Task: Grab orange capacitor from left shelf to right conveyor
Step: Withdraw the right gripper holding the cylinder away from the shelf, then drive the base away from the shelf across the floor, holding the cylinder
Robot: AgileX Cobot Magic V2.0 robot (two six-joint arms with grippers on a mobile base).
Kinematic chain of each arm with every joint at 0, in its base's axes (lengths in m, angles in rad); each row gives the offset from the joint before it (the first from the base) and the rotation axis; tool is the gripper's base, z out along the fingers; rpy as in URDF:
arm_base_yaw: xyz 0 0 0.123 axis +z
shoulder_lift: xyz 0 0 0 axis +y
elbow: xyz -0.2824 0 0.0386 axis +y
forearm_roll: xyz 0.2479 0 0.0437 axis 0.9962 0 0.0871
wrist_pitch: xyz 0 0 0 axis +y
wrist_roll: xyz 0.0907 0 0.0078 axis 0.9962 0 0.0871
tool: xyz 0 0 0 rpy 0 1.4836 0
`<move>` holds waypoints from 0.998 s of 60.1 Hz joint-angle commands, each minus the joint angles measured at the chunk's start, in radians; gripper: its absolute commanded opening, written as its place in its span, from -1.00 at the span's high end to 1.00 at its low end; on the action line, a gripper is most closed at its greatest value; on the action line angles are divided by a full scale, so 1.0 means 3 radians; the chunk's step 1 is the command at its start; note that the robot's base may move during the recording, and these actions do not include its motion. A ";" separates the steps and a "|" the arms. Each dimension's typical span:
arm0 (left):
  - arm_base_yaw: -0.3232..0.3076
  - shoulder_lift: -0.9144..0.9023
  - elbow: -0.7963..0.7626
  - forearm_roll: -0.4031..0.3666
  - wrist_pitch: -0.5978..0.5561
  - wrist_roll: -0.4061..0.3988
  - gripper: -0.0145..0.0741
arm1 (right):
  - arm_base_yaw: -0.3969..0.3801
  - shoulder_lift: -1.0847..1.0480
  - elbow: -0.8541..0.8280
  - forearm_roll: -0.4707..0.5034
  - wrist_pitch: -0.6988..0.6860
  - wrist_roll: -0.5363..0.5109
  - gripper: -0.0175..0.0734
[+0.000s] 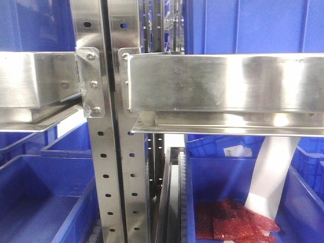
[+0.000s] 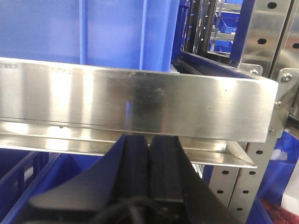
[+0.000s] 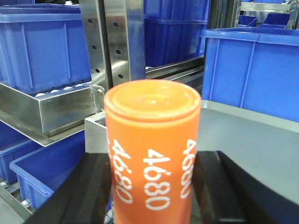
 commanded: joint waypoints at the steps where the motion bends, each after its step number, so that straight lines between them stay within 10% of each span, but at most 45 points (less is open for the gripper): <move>1: 0.0010 -0.0064 -0.0018 0.0000 -0.0298 0.0002 0.91 | -0.0001 0.0019 -0.0097 -0.0013 -0.0310 0.0002 0.39; 60: 0.0003 -0.0064 -0.0018 0.0000 -0.0298 0.0002 0.91 | -0.0001 0.0019 -0.0097 -0.0013 -0.0310 0.0002 0.39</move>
